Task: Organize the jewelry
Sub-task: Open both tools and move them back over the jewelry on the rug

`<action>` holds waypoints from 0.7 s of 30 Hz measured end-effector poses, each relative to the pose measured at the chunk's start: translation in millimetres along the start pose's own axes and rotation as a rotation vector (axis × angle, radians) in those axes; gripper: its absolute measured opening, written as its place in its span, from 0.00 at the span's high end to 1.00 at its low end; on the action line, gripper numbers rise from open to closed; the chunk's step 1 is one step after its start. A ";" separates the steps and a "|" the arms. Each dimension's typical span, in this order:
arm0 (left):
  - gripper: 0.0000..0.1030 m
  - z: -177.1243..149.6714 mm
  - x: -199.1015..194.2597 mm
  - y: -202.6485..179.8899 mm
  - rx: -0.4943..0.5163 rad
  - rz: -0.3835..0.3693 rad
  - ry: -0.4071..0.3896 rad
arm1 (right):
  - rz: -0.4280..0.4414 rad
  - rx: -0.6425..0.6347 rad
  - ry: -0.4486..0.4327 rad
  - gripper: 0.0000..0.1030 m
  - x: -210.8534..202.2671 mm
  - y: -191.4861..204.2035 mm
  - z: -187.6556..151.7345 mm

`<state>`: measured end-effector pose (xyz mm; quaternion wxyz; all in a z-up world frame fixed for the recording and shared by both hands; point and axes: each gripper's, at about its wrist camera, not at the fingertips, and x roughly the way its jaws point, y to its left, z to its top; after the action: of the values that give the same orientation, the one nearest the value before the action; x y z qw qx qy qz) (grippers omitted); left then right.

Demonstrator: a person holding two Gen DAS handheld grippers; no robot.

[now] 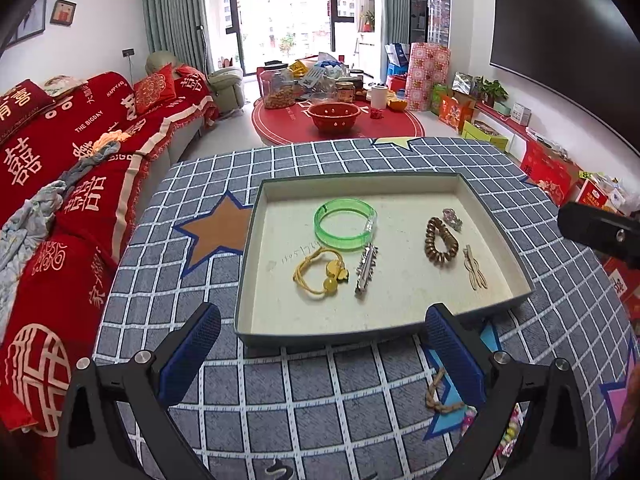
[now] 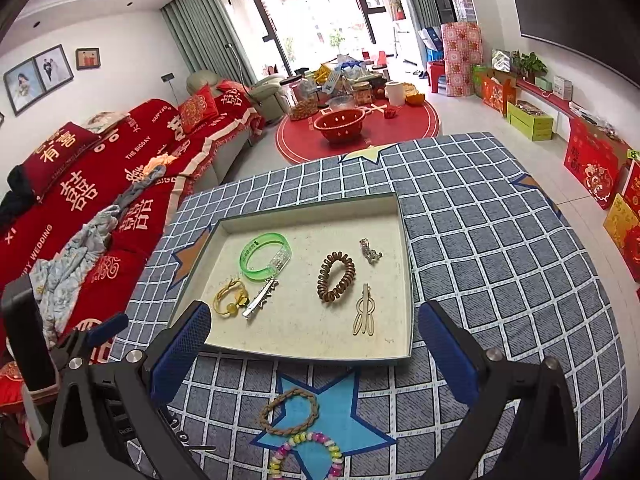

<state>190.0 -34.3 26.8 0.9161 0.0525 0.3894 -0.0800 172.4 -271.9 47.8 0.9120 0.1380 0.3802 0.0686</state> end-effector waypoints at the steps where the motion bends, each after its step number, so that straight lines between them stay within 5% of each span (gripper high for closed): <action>1: 0.00 -3.1 -3.1 0.8 0.000 0.000 -0.002 | 0.001 -0.001 -0.002 0.00 -2.8 0.4 -1.8; 13: 0.00 -56.6 -35.5 4.5 0.013 -0.038 0.018 | 0.007 -0.039 -0.009 0.00 -31.0 2.7 -30.2; 21: 0.00 -91.8 -47.9 -5.4 0.050 -0.089 0.047 | 0.016 0.023 0.164 0.00 -19.0 -14.3 -61.4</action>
<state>91.5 -20.0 -2.2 0.9006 0.0600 0.4106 -0.1293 115.6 -277.6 14.9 0.8755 0.1453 0.4534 0.0827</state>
